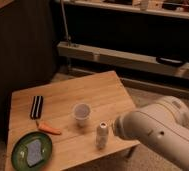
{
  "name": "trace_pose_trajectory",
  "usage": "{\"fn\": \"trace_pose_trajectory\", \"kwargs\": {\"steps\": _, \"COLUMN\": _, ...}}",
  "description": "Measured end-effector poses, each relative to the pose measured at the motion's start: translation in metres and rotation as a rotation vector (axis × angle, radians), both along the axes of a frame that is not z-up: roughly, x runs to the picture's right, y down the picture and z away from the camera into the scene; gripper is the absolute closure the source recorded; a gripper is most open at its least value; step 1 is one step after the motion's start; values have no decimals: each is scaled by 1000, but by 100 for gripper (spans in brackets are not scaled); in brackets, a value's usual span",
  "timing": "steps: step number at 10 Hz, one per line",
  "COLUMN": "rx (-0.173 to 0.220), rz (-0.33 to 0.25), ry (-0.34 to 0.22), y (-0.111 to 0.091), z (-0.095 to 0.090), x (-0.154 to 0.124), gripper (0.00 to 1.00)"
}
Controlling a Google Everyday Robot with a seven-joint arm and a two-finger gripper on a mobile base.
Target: Knock the bottle over
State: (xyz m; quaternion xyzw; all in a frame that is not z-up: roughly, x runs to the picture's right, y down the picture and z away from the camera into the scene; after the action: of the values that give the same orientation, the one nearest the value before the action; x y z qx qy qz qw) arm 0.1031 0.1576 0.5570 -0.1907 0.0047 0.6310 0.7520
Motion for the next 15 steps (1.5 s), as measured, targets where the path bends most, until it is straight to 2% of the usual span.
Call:
{"fn": "trace_pose_trajectory", "kwargs": {"steps": 1, "rx": -16, "rz": 4, "ry": -15, "y": 5, "z": 6, "x": 1, "gripper": 100}}
{"fn": "trace_pose_trajectory", "kwargs": {"steps": 4, "rx": -98, "rz": -3, "ry": -65, "y": 11, "z": 25, "x": -13, "gripper": 100}}
{"fn": "trace_pose_trajectory", "kwargs": {"steps": 9, "rx": -187, "rz": -23, "ry": -103, "y": 20, "z": 33, "x": -32, "gripper": 100}}
{"fn": "trace_pose_trajectory", "kwargs": {"steps": 15, "rx": -241, "rz": -70, "ry": -112, "y": 32, "z": 49, "x": -52, "gripper": 100}}
